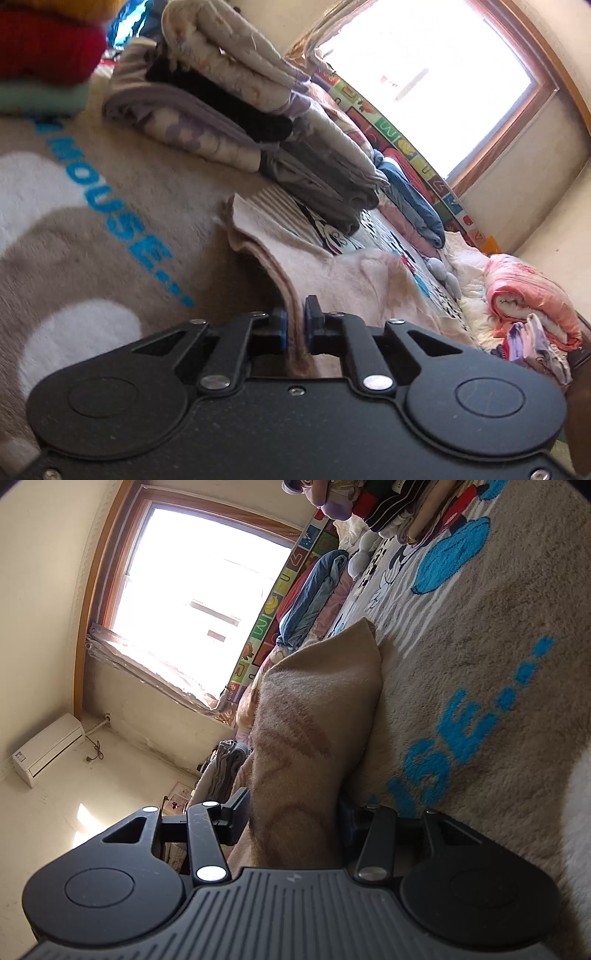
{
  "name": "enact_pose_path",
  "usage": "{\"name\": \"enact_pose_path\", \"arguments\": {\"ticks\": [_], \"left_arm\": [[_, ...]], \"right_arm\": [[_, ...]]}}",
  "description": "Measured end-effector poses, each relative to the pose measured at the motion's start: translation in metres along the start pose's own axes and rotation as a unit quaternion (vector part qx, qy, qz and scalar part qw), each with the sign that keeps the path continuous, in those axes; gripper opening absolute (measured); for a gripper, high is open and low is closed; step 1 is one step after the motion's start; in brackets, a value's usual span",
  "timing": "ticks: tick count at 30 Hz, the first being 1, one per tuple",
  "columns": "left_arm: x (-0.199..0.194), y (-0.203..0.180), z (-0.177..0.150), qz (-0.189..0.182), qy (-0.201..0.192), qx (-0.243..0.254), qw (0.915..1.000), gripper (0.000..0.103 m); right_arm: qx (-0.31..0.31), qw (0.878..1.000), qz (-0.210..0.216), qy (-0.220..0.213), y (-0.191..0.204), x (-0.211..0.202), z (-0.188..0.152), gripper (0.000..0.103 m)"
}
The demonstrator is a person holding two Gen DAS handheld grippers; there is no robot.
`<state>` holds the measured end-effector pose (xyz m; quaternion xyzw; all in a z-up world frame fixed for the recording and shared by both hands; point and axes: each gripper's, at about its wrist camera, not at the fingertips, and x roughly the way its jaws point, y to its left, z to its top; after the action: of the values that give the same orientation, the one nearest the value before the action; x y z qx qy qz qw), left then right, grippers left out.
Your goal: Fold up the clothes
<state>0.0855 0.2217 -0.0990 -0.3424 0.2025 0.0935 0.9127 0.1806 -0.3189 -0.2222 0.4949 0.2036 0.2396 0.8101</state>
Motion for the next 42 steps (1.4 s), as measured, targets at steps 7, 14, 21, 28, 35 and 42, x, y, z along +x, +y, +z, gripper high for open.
{"name": "enact_pose_path", "arguments": {"ticks": [7,14,21,28,35,42], "left_arm": [[-0.005,0.000,-0.009,0.095,-0.006,0.052,0.9941,0.029],[-0.020,-0.050,-0.025,0.066,-0.063,0.155,0.9838,0.040],[-0.011,-0.092,-0.047,0.008,-0.049,0.197,0.9792,0.040],[-0.005,-0.109,-0.061,-0.015,-0.039,0.216,0.9755,0.040],[-0.003,-0.107,-0.062,-0.018,-0.032,0.211,0.9768,0.040],[0.002,-0.103,-0.063,-0.015,-0.020,0.208,0.9778,0.040]], "right_arm": [[0.040,0.999,0.018,-0.013,-0.006,-0.006,0.004,0.050],[0.174,0.984,0.022,-0.037,-0.014,-0.037,-0.007,0.054],[0.252,0.967,0.019,-0.028,-0.003,-0.042,-0.035,0.068],[0.347,0.936,0.047,-0.027,-0.007,-0.038,-0.059,0.065],[0.349,0.935,0.043,-0.047,-0.001,-0.033,-0.071,0.064],[0.313,0.943,0.057,-0.102,-0.011,-0.019,-0.038,0.064]]}}
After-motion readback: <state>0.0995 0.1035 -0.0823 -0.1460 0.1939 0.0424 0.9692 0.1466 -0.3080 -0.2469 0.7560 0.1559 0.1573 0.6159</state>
